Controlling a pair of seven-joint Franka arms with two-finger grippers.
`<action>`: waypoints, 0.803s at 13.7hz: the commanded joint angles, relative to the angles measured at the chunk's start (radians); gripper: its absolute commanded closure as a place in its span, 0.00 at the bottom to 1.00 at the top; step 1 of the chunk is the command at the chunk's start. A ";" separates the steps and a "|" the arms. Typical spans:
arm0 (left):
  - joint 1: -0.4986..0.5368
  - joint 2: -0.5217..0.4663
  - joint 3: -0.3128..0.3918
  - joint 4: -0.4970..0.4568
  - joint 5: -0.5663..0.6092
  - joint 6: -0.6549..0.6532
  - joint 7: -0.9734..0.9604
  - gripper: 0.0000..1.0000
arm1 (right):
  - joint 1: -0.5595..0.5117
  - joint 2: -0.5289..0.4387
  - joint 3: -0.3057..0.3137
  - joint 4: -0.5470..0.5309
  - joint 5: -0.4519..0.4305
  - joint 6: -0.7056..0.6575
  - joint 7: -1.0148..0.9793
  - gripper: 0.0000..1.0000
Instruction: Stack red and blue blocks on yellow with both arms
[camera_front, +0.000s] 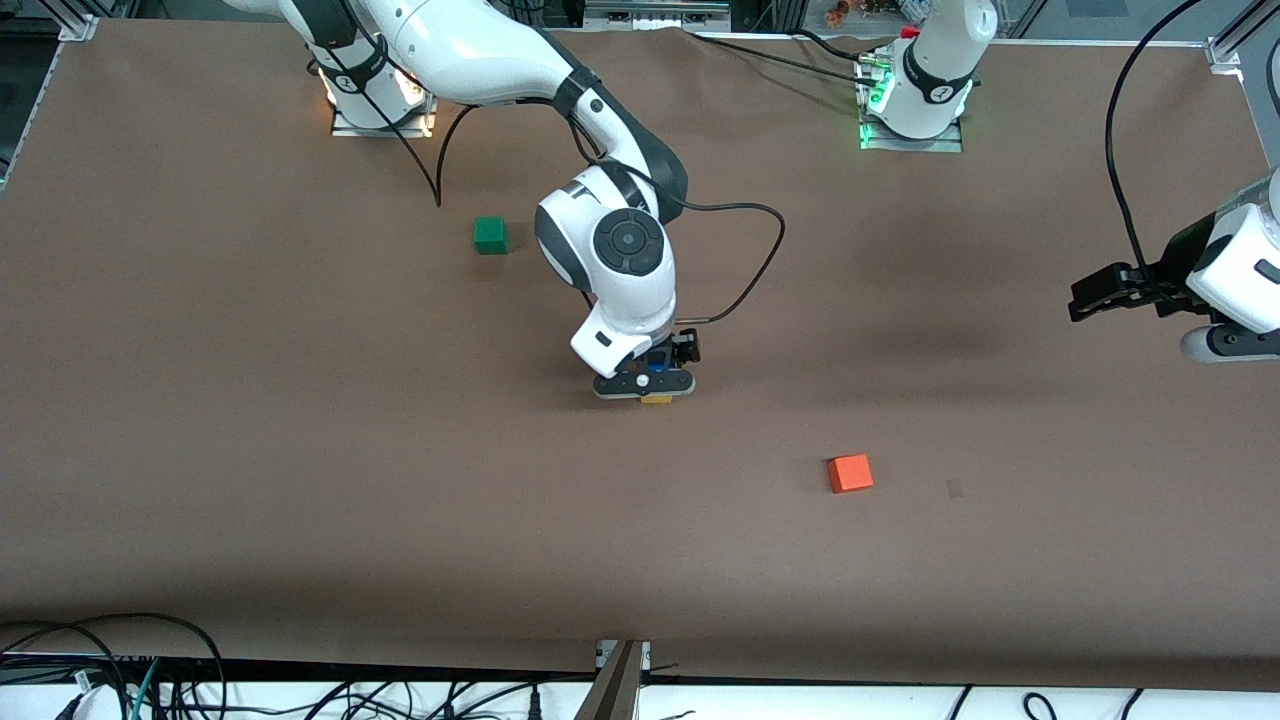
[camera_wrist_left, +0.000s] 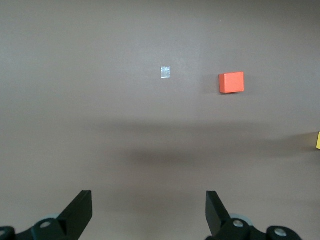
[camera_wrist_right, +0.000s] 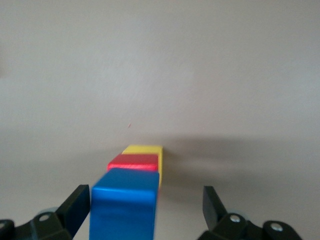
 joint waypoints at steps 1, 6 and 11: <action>0.005 0.004 -0.002 0.011 -0.012 0.006 0.019 0.00 | -0.017 -0.103 -0.050 0.006 -0.003 -0.080 0.004 0.00; 0.007 0.004 -0.002 0.012 -0.013 0.006 0.019 0.00 | -0.216 -0.281 -0.056 0.001 0.074 -0.319 0.009 0.00; 0.009 0.009 -0.002 0.012 -0.013 0.006 0.019 0.00 | -0.358 -0.406 -0.066 -0.083 0.086 -0.454 -0.141 0.00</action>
